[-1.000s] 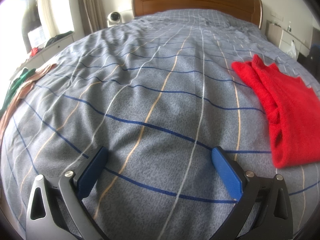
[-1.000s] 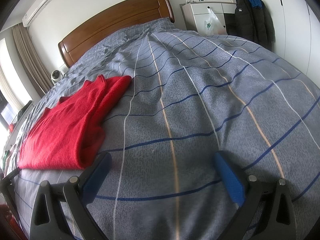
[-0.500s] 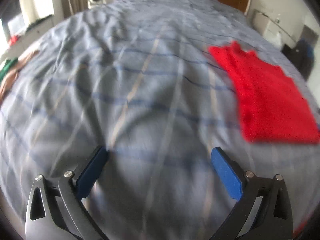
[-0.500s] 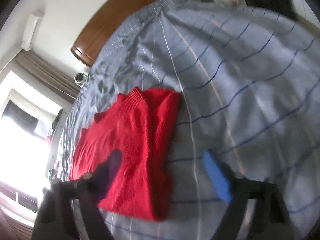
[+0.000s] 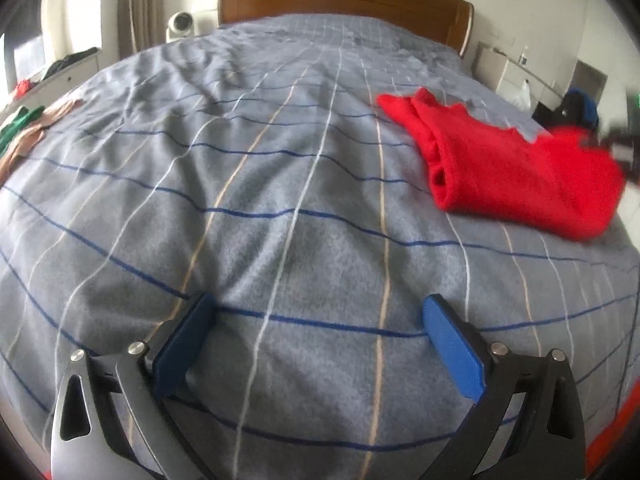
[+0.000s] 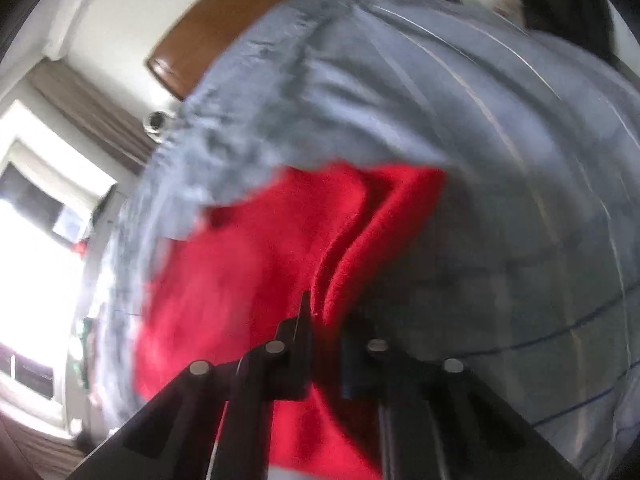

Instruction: Fold small clothes

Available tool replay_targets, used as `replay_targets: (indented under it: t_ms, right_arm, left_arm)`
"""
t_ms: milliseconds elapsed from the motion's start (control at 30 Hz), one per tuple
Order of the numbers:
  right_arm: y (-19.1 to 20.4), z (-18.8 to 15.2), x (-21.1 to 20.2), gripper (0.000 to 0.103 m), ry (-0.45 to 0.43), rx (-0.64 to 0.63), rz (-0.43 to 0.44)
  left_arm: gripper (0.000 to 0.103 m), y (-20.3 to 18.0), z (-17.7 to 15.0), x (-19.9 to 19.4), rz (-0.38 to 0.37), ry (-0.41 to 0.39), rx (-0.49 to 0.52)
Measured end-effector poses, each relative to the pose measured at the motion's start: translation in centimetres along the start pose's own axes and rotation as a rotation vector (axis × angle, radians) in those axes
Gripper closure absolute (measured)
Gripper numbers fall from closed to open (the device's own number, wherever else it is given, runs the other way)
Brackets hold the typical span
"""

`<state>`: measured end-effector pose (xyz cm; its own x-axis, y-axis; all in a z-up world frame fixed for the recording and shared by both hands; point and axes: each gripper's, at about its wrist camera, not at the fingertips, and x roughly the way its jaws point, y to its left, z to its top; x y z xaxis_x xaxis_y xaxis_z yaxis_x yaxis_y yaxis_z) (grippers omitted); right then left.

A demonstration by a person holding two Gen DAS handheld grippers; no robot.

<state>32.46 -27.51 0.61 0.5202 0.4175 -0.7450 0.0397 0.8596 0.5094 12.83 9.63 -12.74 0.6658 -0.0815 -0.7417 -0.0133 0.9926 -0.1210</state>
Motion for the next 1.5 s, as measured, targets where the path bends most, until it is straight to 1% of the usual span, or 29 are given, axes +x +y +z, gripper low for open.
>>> replay_targets:
  t_ms: [100,133,167,267,300,333,367,400,433,467,500,533,567,600,633,667,700,733,767,800,833,867,933,1033,1100,1267,1367,1433,1500]
  right_arm:
    - [6.5,0.5,1.2,0.093,0.029,-0.086,0.028]
    - [9.5,0.6,2.5,0.093,0.049,-0.126,0.03]
    - [11.5,0.1,3.6,0.093,0.062,-0.161,0.026]
    - [16.3,-1.8,7.4,0.093,0.085,-0.266,-0.015]
    - [18.0,-2.9,9.4,0.093,0.099,-0.312,-0.043]
    - [18.9,-3.7,10.7,0.092,0.111,-0.334,-0.061]
    - [19.6,-5.0,12.1,0.085,0.143,-0.352,-0.063]
    - [20.0,-5.9,13.0,0.081,0.175,-0.352,-0.039]
    - [20.3,-6.8,13.7,0.071,0.227,-0.333,0.042]
    - [20.3,-7.3,13.4,0.066,0.245,-0.316,0.097]
    - [20.1,-7.5,12.4,0.064,0.238,-0.283,0.21]
    - [20.0,-7.3,11.3,0.051,0.216,-0.269,0.283]
    - [19.7,-7.1,10.3,0.037,0.196,-0.265,0.319]
    - [19.3,-6.7,8.7,0.033,0.159,-0.265,0.349]
    - [18.5,-6.0,7.0,0.032,0.113,-0.271,0.352]
    - [17.9,-5.6,5.9,0.032,0.084,-0.279,0.331]
    - [17.1,-5.1,4.9,0.032,0.053,-0.291,0.276]
    - [16.3,-4.9,4.2,0.032,0.023,-0.33,0.165]
    - [16.1,-4.9,4.2,0.034,0.021,-0.359,0.104]
    - [15.6,-5.3,5.0,0.038,0.044,-0.416,0.006]
    - [15.6,-5.8,5.8,0.048,0.07,-0.447,-0.027]
    - [15.6,-6.6,6.8,0.054,0.093,-0.479,-0.055]
    - [16.3,-9.0,9.8,0.054,0.128,-0.551,-0.106]
    - [17.5,-12.2,12.3,0.054,0.137,-0.606,-0.087]
    - [18.7,-13.7,12.5,0.054,0.093,-0.672,-0.12]
    - [19.3,-13.8,10.2,0.055,0.069,-0.745,-0.11]
    - [19.8,-13.6,7.4,0.055,-0.015,-0.74,-0.105]
    - [20.1,-12.8,7.3,0.055,-0.043,-0.733,-0.127]
    - [20.5,-12.7,8.4,0.055,-0.028,-0.713,-0.141]
  left_arm:
    - [0.0,-0.6,-0.3,0.1,0.031,-0.014,0.035]
    - [0.0,-0.7,-0.5,0.0,0.033,-0.017,0.039]
    - [0.0,-0.6,-0.5,0.0,0.03,-0.019,0.038]
    - [0.0,-0.2,-0.6,-0.1,0.01,-0.026,0.028]
    - [0.0,-0.2,-0.7,-0.2,0.009,-0.031,0.03]
    - [0.0,-0.2,-0.7,-0.3,0.01,-0.034,0.033]
    - [0.0,-0.3,-0.8,-0.3,0.011,-0.037,0.036]
    - [0.0,-0.3,-0.9,-0.3,0.012,-0.039,0.038]
    - [0.0,-0.3,-0.9,-0.4,0.011,-0.039,0.038]
    - [0.0,-0.3,-1.0,-0.5,0.009,-0.039,0.038]
    - [0.0,-0.2,-1.0,-0.5,0.007,-0.038,0.039]
    - [0.0,-0.2,-1.0,-0.5,0.007,-0.036,0.038]
    - [0.0,-0.2,-1.0,-0.5,0.007,-0.034,0.038]
    - [0.0,-0.3,-1.0,-0.5,0.008,-0.032,0.038]
    - [0.0,-0.3,-0.9,-0.5,0.011,-0.03,0.037]
    - [0.0,-0.3,-0.9,-0.5,0.012,-0.027,0.037]
    - [0.0,-0.4,-0.8,-0.4,0.014,-0.026,0.036]
    - [0.0,-0.4,-0.7,-0.4,0.017,-0.024,0.033]
    - [0.0,-0.4,-0.6,-0.2,0.02,-0.023,0.031]
    - [0.0,-0.4,-0.5,-0.1,0.023,-0.023,0.03]
    - [0.0,-0.4,-0.4,0.0,0.025,-0.024,0.031]
    - [0.0,-0.4,-0.4,0.0,0.028,-0.026,0.032]
    - [0.0,-0.4,-0.6,0.0,0.029,-0.032,0.035]
    - [0.0,-0.4,-0.8,-0.1,0.029,-0.041,0.04]
    - [0.0,-0.5,-0.9,-0.2,0.031,-0.045,0.044]
    - [0.0,-0.7,-1.0,-0.2,0.039,-0.041,0.045]
    - [0.0,-0.8,-1.0,-0.2,0.044,-0.042,0.045]
    - [0.0,-0.8,-1.1,-0.3,0.044,-0.045,0.045]
    - [0.0,-0.8,-1.1,-0.3,0.044,-0.051,0.046]
